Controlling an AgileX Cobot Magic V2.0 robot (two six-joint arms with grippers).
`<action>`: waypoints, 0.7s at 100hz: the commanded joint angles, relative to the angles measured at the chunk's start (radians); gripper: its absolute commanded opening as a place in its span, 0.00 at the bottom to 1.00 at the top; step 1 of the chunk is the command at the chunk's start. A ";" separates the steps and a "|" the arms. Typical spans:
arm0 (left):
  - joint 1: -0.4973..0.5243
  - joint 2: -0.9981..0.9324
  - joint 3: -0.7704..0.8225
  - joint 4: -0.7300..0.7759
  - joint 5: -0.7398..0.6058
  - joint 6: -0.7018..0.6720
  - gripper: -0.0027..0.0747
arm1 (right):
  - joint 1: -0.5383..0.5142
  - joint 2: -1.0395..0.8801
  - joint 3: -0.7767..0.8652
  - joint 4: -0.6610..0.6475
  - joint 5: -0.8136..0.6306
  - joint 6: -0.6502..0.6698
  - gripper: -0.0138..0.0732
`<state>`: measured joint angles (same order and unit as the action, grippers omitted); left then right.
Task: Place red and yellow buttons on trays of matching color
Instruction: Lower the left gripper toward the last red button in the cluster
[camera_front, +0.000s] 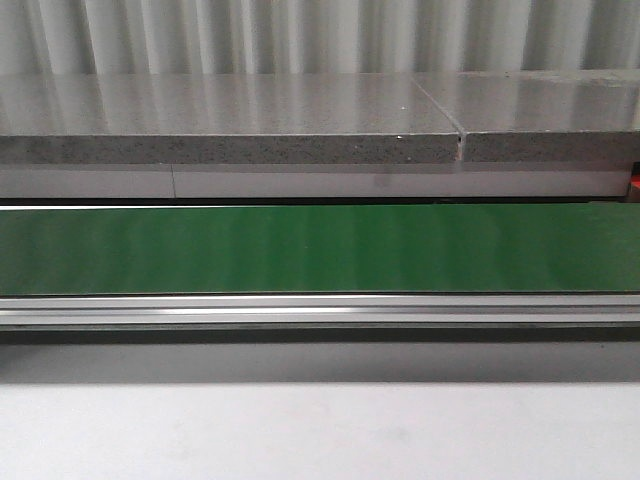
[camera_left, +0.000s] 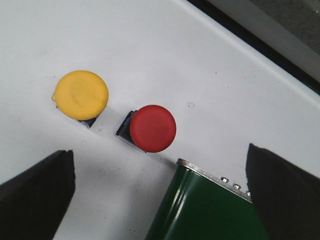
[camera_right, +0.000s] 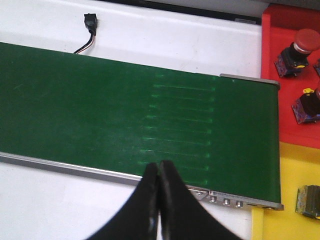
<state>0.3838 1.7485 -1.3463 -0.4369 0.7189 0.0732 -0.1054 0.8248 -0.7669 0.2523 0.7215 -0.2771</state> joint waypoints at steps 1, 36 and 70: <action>0.002 -0.017 -0.034 -0.049 -0.025 -0.013 0.86 | 0.001 -0.006 -0.025 0.005 -0.051 -0.009 0.08; 0.002 0.053 -0.034 -0.067 -0.057 -0.013 0.86 | 0.001 -0.006 -0.025 0.005 -0.050 -0.009 0.08; 0.002 0.093 -0.036 -0.115 -0.095 -0.013 0.86 | 0.001 -0.006 -0.025 0.005 -0.050 -0.009 0.08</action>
<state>0.3838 1.8781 -1.3484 -0.5088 0.6615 0.0686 -0.1054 0.8248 -0.7669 0.2523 0.7215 -0.2771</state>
